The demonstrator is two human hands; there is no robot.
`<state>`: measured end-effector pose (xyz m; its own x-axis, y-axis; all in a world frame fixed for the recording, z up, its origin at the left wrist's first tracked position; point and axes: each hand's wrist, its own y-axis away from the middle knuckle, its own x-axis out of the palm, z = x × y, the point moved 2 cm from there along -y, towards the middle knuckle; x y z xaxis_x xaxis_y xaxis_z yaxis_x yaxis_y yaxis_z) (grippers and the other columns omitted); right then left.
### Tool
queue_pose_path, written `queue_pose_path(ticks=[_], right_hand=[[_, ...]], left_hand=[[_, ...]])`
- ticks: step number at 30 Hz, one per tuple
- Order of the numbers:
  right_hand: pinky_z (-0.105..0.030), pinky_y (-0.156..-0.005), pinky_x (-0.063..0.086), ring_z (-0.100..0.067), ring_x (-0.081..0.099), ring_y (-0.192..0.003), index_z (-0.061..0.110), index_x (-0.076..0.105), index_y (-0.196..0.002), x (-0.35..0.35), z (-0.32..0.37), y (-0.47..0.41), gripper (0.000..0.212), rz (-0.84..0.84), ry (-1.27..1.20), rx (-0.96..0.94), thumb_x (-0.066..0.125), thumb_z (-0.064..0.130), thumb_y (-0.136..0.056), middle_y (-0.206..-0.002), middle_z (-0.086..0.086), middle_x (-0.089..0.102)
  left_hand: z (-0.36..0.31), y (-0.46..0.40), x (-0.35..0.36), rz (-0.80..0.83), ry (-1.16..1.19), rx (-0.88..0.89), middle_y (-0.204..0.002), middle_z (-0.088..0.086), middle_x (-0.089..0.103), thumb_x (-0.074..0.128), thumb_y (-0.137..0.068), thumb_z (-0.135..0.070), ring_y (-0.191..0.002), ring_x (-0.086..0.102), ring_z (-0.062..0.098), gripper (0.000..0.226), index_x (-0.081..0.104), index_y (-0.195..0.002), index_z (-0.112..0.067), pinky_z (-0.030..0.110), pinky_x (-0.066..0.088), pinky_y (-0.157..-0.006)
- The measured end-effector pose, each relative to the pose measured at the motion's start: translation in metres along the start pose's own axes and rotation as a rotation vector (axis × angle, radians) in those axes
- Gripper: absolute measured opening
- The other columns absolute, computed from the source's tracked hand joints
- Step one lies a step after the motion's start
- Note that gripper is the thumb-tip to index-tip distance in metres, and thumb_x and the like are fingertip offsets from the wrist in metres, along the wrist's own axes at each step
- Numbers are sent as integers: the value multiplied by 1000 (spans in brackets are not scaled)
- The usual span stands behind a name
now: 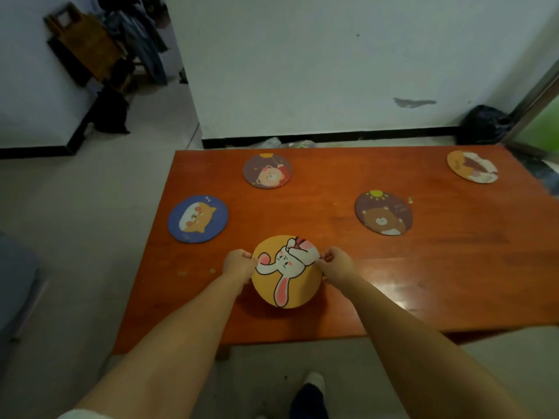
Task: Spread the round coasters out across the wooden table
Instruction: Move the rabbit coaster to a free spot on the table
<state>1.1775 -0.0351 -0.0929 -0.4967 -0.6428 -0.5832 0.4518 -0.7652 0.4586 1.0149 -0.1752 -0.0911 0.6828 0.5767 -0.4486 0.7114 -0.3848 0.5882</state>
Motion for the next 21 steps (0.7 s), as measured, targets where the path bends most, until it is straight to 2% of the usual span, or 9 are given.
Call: queue_pose_path(ticks=[4,6,8,11,14,17,19,21], right_hand=[[-37,-67,48,-28,53,-77,10,48,-88,22,-7,8,12,20,12,13,57,18,-94,-88,-13,55],[-36,-68,48,-28,54,-78,11,49,-88,32,-12,6,12,35,7,29,57,17,-93,-86,-11,55],[-35,-65,48,-26,54,-75,12,49,-87,40,-15,5,12,31,32,34,58,18,-92,-80,-7,54],[-27,-50,38,-18,50,-65,16,48,-83,49,-20,4,13,0,99,13,57,20,-91,-74,-1,53],[-28,-52,37,-22,52,-73,15,49,-85,55,-25,0,11,-17,145,18,55,21,-92,-75,0,54],[-32,-64,42,-29,57,-84,6,57,-98,57,-25,-4,15,-35,230,2,54,20,-93,-94,-13,64],[-35,-67,41,-34,60,-94,2,55,-106,59,-22,-5,22,-33,277,-22,53,21,-95,-107,-19,63],[-37,-68,40,-37,59,-99,3,51,-112,56,-19,-5,26,-37,290,-28,52,24,-97,-115,-21,59]], left_hand=[[28,-3,-6,-18,-64,4,-81,12,51,54,-92,-10,-78,48,26,22,44,-73,-11,35,41,-69],[37,-5,-6,-51,-147,26,-73,7,52,54,-92,-11,-69,50,24,27,44,-68,-13,31,41,-62],[42,-8,-7,-88,-236,64,-65,2,48,54,-93,-13,-60,46,19,31,42,-65,-16,29,36,-54],[46,-14,-6,-106,-317,107,-63,1,46,54,-94,-14,-68,50,24,19,47,-77,-12,32,38,-59],[49,-18,-4,-86,-420,134,-67,2,46,54,-94,-20,-72,51,26,15,49,-84,-11,34,38,-61],[45,-18,-5,-92,-574,203,-95,10,59,55,-94,-31,-96,59,31,25,56,-101,-7,39,47,-72],[40,-18,-6,-95,-603,216,-115,13,59,58,-92,-34,-109,57,32,35,53,-114,-7,43,50,-83],[35,-19,-10,-77,-578,166,-126,14,55,63,-90,-32,-116,54,33,47,46,-126,-6,45,49,-88]])
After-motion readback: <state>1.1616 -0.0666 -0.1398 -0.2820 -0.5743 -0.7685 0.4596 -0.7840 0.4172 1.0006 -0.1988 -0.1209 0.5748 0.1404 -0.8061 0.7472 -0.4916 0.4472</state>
